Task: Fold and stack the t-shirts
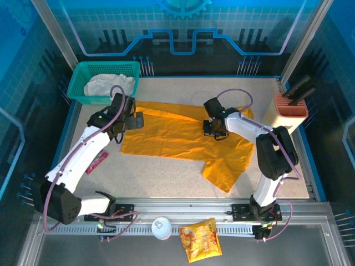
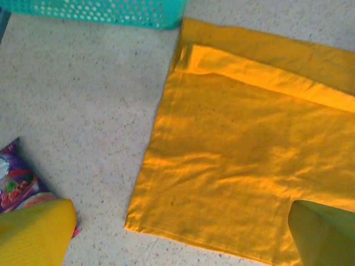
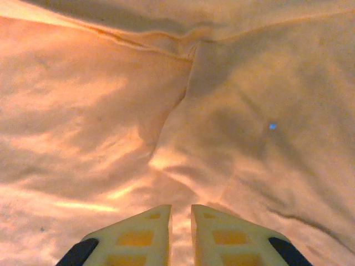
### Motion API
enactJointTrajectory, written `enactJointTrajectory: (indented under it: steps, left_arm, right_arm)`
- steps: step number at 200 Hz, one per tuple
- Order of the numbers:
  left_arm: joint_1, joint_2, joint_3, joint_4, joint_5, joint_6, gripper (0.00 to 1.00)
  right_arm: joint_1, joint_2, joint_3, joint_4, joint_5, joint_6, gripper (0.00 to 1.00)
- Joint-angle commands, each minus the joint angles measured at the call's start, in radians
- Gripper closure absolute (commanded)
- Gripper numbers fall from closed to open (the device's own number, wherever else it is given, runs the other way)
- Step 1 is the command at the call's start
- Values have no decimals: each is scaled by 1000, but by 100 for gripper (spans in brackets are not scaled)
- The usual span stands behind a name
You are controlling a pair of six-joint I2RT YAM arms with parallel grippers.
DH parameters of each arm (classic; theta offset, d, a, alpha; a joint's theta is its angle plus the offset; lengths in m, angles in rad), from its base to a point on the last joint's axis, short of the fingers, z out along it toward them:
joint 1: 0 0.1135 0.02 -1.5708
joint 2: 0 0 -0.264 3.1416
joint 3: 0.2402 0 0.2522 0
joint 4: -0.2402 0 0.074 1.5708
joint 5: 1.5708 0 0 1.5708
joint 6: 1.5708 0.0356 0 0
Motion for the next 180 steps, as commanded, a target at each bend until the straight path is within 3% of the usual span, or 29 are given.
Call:
enactJointTrajectory:
  steps: [1, 35, 48, 69, 102, 128, 180]
  left_arm:
    - [1, -29, -22, -74, -20, -65, 1]
    - [6, -17, -41, -154, -47, -175, 1]
    - [22, -8, -68, -172, -11, -221, 8]
    - [83, 6, -142, -184, 102, -293, 26]
    - [206, 22, -311, -79, 341, -386, 43]
    - [257, 50, -373, -7, 370, -437, 43]
    - [278, 206, -337, 98, 336, -465, 44]
  right_arm:
    - [12, -72, -35, -17, 18, 36, 81]
    - [-16, -119, -47, -27, 23, 16, 82]
    - [-27, -146, -64, -20, 23, 3, 82]
    - [-41, -209, -108, -6, 18, -39, 82]
    - [-98, -316, -167, -7, -10, -115, 81]
    - [-159, -385, -203, -9, -64, -147, 81]
    - [-222, -440, -268, 21, -125, -171, 81]
